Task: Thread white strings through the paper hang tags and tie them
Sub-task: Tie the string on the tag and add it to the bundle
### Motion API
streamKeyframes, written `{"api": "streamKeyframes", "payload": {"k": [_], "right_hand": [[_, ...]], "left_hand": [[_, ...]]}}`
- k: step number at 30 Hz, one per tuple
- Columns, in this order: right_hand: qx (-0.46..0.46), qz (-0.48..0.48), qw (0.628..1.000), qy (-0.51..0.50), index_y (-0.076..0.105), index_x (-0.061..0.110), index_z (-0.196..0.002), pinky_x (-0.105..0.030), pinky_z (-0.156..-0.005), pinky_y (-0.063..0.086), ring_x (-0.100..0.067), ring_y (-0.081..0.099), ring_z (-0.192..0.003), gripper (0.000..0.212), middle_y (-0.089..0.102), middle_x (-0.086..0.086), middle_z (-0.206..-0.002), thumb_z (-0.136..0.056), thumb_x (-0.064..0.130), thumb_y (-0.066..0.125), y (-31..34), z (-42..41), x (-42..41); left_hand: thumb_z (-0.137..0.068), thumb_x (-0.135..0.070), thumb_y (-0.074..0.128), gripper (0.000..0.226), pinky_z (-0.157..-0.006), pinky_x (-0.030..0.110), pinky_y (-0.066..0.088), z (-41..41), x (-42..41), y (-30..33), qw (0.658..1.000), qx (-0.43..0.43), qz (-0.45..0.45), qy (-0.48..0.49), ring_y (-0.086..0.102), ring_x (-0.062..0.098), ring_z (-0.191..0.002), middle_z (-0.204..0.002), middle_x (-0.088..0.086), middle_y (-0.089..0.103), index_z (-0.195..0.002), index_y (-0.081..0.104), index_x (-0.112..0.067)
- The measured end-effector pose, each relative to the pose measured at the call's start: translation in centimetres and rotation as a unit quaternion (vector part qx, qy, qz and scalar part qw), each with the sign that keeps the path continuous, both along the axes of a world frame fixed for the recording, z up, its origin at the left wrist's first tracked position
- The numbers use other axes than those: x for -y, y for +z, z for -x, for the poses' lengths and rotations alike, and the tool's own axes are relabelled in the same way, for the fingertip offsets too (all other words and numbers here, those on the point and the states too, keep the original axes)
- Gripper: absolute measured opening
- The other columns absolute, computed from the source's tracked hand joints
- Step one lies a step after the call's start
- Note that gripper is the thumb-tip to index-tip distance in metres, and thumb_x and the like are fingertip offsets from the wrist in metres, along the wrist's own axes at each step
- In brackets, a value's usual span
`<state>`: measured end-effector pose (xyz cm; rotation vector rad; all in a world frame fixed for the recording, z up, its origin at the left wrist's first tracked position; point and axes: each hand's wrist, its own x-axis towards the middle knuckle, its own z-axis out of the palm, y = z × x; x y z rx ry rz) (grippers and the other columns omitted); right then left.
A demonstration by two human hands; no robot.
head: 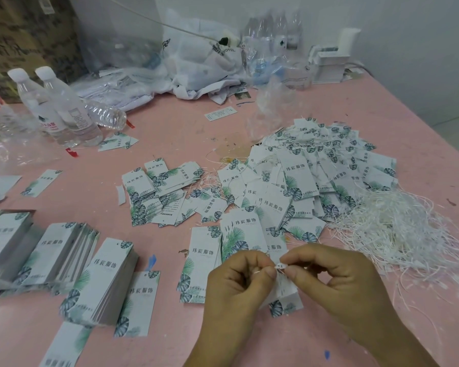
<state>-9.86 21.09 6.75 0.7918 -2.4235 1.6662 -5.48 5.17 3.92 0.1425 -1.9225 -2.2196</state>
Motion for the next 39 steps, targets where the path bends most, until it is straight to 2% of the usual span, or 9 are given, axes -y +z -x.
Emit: {"api": "streamKeyframes", "payload": {"k": [4, 13, 15, 19, 24, 27, 31, 35, 39], "right_hand": [[-0.011, 0.000, 1.000, -0.001, 0.071, 0.038, -0.095, -0.020, -0.057, 0.052, -0.009, 0.060, -0.058, 0.018, 0.070, 0.015, -0.077, -0.078, 0.035, 0.067, 0.0, 0.0, 0.1], [-0.054, -0.028, 0.998, 0.006, 0.071, 0.030, -0.092, -0.008, -0.063, 0.044, -0.002, 0.060, -0.064, 0.014, 0.065, 0.022, -0.078, -0.081, 0.021, 0.072, 0.0, 0.0, 0.2], [-0.056, -0.029, 0.998, 0.011, 0.071, 0.031, -0.092, -0.007, -0.062, 0.044, 0.000, 0.059, -0.065, 0.013, 0.065, 0.022, -0.078, -0.082, 0.023, 0.071, 0.2, 0.0, 0.3], [-0.040, -0.019, 0.999, 0.022, 0.072, 0.032, -0.093, -0.009, -0.061, 0.045, -0.001, 0.059, -0.065, 0.012, 0.066, 0.020, -0.077, -0.083, 0.028, 0.065, 0.3, 0.0, 0.2], [0.009, 0.009, 1.000, 0.022, 0.074, 0.032, -0.093, -0.012, -0.061, 0.048, -0.005, 0.062, -0.065, 0.014, 0.070, 0.015, -0.077, -0.081, 0.032, 0.070, 0.2, 0.0, 0.2], [0.029, 0.029, 0.999, 0.022, 0.075, 0.033, -0.091, -0.016, -0.061, 0.050, -0.006, 0.064, -0.065, 0.015, 0.072, 0.014, -0.078, -0.079, 0.024, 0.075, 0.1, -0.1, 0.3], [0.064, 0.077, 0.995, 0.019, 0.076, 0.037, -0.089, -0.021, -0.064, 0.053, -0.011, 0.067, -0.069, 0.013, 0.073, 0.011, -0.079, -0.077, 0.034, 0.071, 0.0, -0.3, 0.7], [0.046, 0.069, 0.996, 0.024, 0.075, 0.039, -0.097, -0.016, -0.066, 0.052, -0.009, 0.069, -0.076, 0.019, 0.073, 0.013, -0.085, -0.083, 0.029, 0.067, 0.0, -0.5, 1.3], [0.029, 0.062, 0.997, 0.029, 0.072, 0.034, -0.108, -0.013, -0.068, 0.050, -0.008, 0.067, -0.080, 0.025, 0.071, 0.012, -0.095, -0.088, 0.025, 0.061, -0.2, -0.8, 1.6]], "left_hand": [[-0.072, -0.034, 0.071, 0.009, -0.053, 0.019, 0.038, 0.0, -0.1, -0.2, 1.000, 0.002, -0.003, -0.005, 0.045, 0.008, -0.057, -0.060, -0.012, 0.056, -0.073, 0.071, -0.025], [-0.074, -0.033, 0.071, 0.009, -0.052, 0.021, 0.035, 0.0, -0.1, -0.7, 1.000, -0.006, 0.013, -0.001, 0.042, 0.010, -0.056, -0.059, -0.012, 0.053, -0.074, 0.071, -0.024], [-0.075, -0.032, 0.072, 0.008, -0.052, 0.023, 0.034, 0.0, -0.1, -0.9, 1.000, -0.005, 0.009, 0.000, 0.041, 0.011, -0.056, -0.059, -0.011, 0.052, -0.074, 0.071, -0.024], [-0.077, -0.032, 0.074, 0.010, -0.054, 0.025, 0.036, 0.0, 0.1, -1.3, 1.000, -0.014, 0.018, -0.005, 0.043, 0.011, -0.059, -0.061, -0.012, 0.055, -0.079, 0.073, -0.022], [-0.078, -0.038, 0.076, 0.013, -0.057, 0.026, 0.037, -0.1, 0.1, -1.4, 0.996, -0.053, 0.067, 0.025, 0.046, 0.009, -0.061, -0.066, -0.014, 0.056, -0.081, 0.074, -0.026], [-0.081, -0.041, 0.074, 0.009, -0.060, 0.020, 0.039, -0.1, 0.0, -1.4, 0.988, -0.091, 0.119, 0.044, 0.049, 0.005, -0.063, -0.069, -0.015, 0.056, -0.083, 0.074, -0.032], [-0.085, -0.045, 0.070, 0.010, -0.062, 0.017, 0.041, -0.3, 0.0, -1.3, 0.981, -0.108, 0.149, 0.060, 0.052, 0.003, -0.064, -0.071, -0.015, 0.057, -0.085, 0.073, -0.035], [-0.086, -0.042, 0.067, 0.006, -0.064, 0.025, 0.047, -0.3, -0.4, -1.5, 0.987, -0.094, 0.117, 0.058, 0.056, 0.009, -0.068, -0.074, -0.008, 0.061, -0.084, 0.071, -0.037], [-0.088, -0.042, 0.062, 0.009, -0.064, 0.026, 0.044, -0.2, 0.0, -1.3, 0.987, -0.096, 0.107, 0.065, 0.052, 0.008, -0.067, -0.074, -0.005, 0.059, -0.084, 0.068, -0.035]]}}
